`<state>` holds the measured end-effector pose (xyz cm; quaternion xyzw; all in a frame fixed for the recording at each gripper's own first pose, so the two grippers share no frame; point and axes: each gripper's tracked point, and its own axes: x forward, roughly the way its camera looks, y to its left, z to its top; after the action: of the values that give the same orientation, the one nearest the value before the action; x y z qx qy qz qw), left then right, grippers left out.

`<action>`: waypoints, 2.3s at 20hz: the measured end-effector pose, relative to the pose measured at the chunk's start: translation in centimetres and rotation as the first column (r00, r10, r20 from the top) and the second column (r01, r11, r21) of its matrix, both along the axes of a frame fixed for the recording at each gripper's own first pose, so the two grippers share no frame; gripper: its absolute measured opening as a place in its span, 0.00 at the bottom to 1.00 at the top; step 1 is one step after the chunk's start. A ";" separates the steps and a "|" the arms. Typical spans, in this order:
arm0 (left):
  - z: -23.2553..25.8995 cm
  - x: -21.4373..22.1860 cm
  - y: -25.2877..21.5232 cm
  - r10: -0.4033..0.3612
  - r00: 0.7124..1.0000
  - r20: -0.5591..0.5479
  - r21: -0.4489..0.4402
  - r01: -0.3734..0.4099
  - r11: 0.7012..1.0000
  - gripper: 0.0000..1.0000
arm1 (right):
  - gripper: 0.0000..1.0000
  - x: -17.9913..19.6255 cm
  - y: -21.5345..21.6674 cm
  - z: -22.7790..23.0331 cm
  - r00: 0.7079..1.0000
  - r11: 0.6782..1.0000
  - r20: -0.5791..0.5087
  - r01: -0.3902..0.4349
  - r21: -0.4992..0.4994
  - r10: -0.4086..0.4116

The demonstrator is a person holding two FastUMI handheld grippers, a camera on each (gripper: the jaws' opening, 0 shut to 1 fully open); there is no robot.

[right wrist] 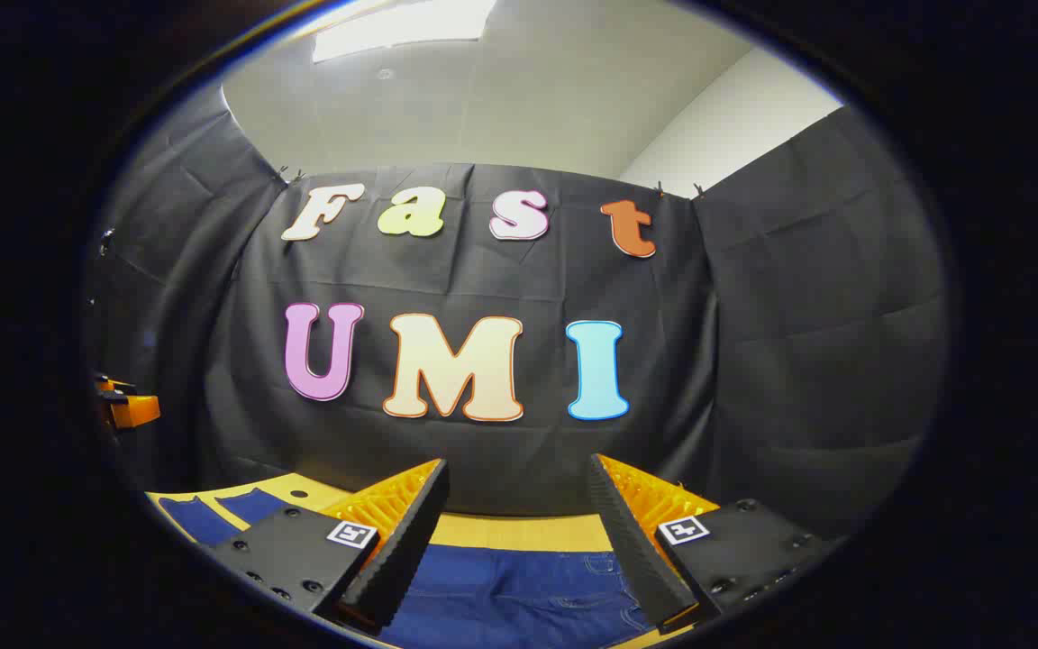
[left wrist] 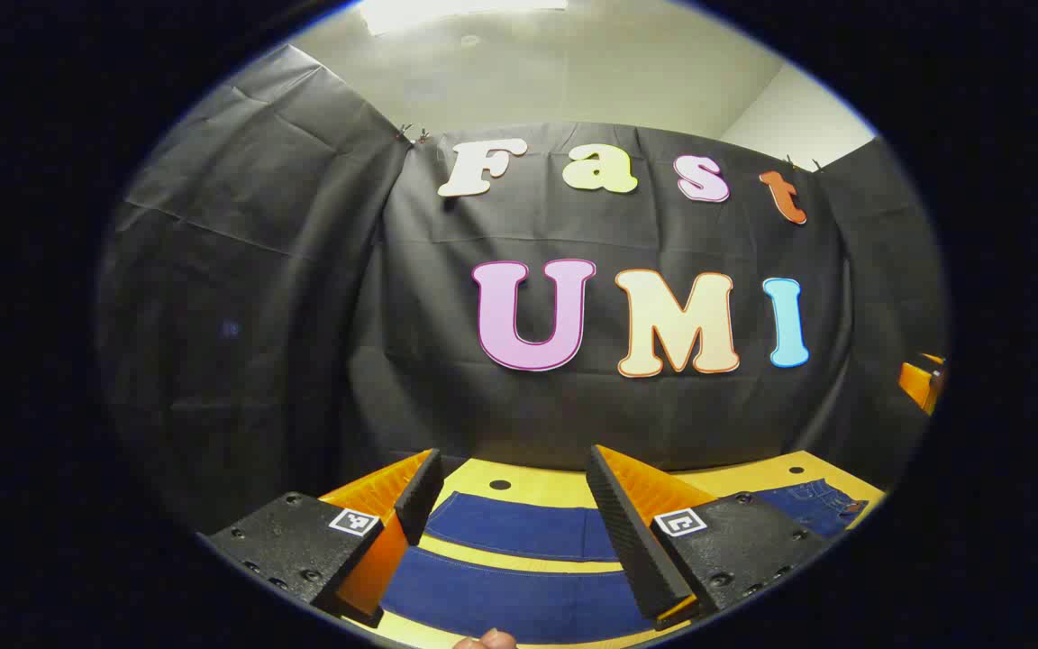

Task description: Grasp the waist and the cuffs of the jeans and fold them to make the two legs overlap; first hold the waist and fold one-third of the jeans toward the cuffs, then hold the cuffs and fold the remaining one-third in the same direction to finish folding.

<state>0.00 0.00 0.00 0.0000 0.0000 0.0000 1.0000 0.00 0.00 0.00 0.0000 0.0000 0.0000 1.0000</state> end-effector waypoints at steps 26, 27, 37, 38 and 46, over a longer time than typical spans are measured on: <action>-7.7 -2.8 2.8 -0.154 0.964 -0.216 0.393 0.230 0.890 0.95 | 0.96 -5.5 -2.0 -3.2 0.994 0.997 -0.083 0.071 0.022 -0.069; -8.6 -3.1 3.1 -0.159 0.958 -0.238 0.425 0.250 0.870 0.95 | 0.97 -6.0 -2.2 -3.5 0.993 0.997 -0.090 0.078 0.025 -0.076; -18.4 -5.7 5.5 -0.212 0.855 -0.473 0.716 0.513 0.473 0.95 | 0.97 -9.8 -5.5 -5.0 0.977 0.985 -0.127 0.170 -0.006 -0.170; -19.5 -5.8 5.8 -0.207 0.842 -0.497 0.723 0.535 0.437 0.95 | 0.98 -10.1 -6.0 -5.3 0.974 0.983 -0.134 0.184 -0.007 -0.183; -28.2 -7.2 10.1 -0.103 0.742 -0.662 0.730 0.670 0.135 1.00 | 0.98 -11.6 -8.3 -6.3 0.958 0.969 -0.147 0.243 -0.035 -0.246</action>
<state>-7.19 10.13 -28.21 0.5996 0.2362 -0.2702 0.7153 -11.63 -8.31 -6.35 -0.0081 0.0752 -0.1236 0.9894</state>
